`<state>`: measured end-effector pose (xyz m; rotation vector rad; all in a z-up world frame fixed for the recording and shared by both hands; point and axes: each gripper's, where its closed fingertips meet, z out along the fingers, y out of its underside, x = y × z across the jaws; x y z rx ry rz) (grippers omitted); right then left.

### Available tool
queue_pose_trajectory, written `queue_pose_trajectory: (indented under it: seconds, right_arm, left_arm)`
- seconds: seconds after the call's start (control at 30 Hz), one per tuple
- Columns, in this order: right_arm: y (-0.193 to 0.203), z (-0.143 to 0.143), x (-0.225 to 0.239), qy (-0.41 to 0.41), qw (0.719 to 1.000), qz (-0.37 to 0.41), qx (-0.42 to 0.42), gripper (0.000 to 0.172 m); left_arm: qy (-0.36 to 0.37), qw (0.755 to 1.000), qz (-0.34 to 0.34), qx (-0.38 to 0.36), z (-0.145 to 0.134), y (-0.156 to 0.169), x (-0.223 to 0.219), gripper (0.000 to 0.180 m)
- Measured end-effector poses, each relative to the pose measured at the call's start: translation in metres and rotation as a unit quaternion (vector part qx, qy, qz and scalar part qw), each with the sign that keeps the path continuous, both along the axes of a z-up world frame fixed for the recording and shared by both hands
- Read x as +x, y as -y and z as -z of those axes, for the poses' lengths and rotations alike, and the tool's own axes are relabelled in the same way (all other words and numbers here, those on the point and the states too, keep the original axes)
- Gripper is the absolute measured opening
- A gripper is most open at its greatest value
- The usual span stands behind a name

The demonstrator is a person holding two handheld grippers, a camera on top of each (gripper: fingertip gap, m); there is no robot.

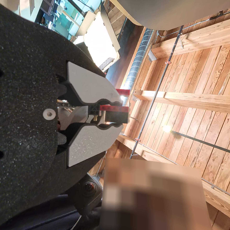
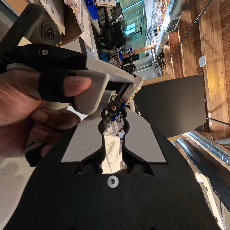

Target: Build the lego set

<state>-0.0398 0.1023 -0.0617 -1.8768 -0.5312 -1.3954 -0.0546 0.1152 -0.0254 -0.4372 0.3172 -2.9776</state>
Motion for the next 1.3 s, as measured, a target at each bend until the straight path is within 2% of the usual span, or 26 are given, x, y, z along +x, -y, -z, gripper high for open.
queue_pose_trajectory:
  seconds: [0.23,0.53,0.93,1.0,1.3]
  right_arm:
    - [0.006,-0.006,0.002,0.018,0.999,-0.033,-0.023,0.025]
    - [0.020,-0.011,0.005,0.034,0.993,-0.083,-0.082,0.025]
    - [0.026,-0.011,0.008,0.040,0.989,-0.104,-0.099,0.025]
    - [0.025,-0.011,0.005,0.040,0.987,-0.118,-0.102,0.025]
    - [0.019,-0.006,0.004,0.037,0.990,-0.111,-0.077,0.027]
  left_arm:
    - [-0.002,0.999,-0.004,0.037,-0.003,0.008,-0.001,0.026]
    - [-0.018,0.989,-0.060,0.136,-0.008,0.018,-0.001,0.033]
    - [-0.025,0.977,-0.071,0.201,-0.007,0.041,0.002,0.035]
    - [-0.024,0.978,-0.072,0.193,-0.008,0.038,0.001,0.028]
    - [-0.029,0.988,-0.060,0.137,-0.004,0.030,0.003,0.026]
